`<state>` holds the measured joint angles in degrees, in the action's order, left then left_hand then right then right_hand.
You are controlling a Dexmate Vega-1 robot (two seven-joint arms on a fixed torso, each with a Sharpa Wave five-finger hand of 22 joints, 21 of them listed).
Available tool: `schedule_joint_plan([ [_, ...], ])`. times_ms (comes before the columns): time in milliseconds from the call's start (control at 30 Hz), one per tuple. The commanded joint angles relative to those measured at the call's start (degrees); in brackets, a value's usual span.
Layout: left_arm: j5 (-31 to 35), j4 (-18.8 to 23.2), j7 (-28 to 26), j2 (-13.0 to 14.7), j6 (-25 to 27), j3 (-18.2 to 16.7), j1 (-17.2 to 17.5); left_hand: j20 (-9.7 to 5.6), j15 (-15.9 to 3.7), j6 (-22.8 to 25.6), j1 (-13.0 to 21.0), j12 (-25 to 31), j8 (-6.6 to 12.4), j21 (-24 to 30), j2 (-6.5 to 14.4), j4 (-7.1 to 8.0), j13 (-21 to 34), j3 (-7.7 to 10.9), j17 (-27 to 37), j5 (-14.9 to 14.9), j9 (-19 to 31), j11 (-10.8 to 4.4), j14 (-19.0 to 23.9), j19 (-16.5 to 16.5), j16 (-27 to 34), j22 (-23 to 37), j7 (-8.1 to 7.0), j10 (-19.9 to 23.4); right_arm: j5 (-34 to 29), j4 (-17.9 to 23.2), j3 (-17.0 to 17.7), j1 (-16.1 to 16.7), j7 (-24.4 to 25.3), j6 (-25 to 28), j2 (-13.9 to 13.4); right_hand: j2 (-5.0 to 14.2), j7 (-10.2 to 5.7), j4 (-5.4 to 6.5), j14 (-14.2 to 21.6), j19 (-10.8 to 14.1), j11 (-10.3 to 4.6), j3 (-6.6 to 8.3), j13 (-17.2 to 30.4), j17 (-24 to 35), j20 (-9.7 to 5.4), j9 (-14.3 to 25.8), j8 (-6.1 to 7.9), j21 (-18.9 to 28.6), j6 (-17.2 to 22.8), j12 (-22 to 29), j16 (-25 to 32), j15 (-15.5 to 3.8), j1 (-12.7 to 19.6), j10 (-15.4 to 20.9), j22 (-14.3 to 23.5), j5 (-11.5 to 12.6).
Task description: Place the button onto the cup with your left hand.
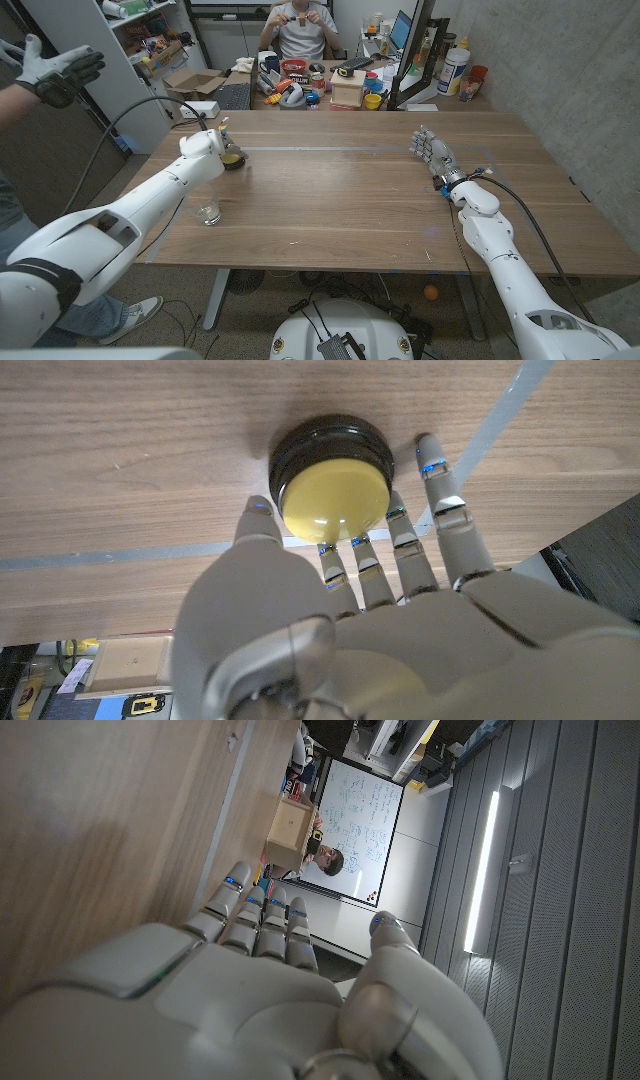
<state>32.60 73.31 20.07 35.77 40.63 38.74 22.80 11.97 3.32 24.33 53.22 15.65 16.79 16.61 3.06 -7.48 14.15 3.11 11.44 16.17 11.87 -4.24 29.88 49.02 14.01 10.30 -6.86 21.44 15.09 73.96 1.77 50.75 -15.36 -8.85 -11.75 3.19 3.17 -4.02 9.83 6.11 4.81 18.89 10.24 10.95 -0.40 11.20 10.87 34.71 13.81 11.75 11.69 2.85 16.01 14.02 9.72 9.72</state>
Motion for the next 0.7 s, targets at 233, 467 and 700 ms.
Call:
schedule_joint_plan([
  [233,1.5,1.6,-1.6,-1.5,3.9,0.5,1.0,-1.52,-3.48,7.6,11.6,2.4,3.26,0.4,3.3,-2.20,2.6,5.19,2.2,-4.2,0.8,-1.18,6.2,7.9,1.4,-0.3,0.07,4.5,0.9,-0.1,-0.3,-1.4,-2.4,-2.4,-0.5,-0.27,-0.40,-0.26,0.4,0.6,-0.23,-0.01,0.3,0.0,0.61,0.0,0.42,-0.2,0.1,0.3,-0.2,-0.18,-0.5,0.3,0.3,0.3],
  [467,1.5,2.7,-5.0,-1.7,4.4,-0.3,2.5,-3.06,-4.02,10.7,15.6,3.3,4.76,0.2,4.2,-2.02,3.9,7.37,3.6,-4.6,1.2,-1.69,8.3,10.4,2.0,-0.3,0.90,6.2,1.1,-1.4,-0.6,-2.0,-3.5,-2.9,-0.6,-0.40,-0.40,-0.25,0.3,0.8,-0.21,-0.15,0.3,0.0,0.71,0.0,0.42,-0.4,0.1,0.3,-0.2,-0.20,-0.7,0.3,0.3,0.3],
  [700,1.8,2.9,-5.8,-2.0,5.1,-0.1,2.6,-3.96,-4.35,12.9,17.6,3.8,5.78,-0.1,4.4,-1.94,4.7,8.53,4.3,-4.7,1.3,-1.78,9.3,11.2,2.2,-0.3,1.55,7.4,1.0,-1.7,-0.9,-2.2,-3.9,-2.9,-0.7,-0.54,-0.43,-0.27,0.3,0.9,-0.21,-0.26,0.3,0.0,0.85,0.0,0.41,-0.5,0.1,0.3,-0.2,-0.24,-0.8,0.3,0.3,0.3],
])
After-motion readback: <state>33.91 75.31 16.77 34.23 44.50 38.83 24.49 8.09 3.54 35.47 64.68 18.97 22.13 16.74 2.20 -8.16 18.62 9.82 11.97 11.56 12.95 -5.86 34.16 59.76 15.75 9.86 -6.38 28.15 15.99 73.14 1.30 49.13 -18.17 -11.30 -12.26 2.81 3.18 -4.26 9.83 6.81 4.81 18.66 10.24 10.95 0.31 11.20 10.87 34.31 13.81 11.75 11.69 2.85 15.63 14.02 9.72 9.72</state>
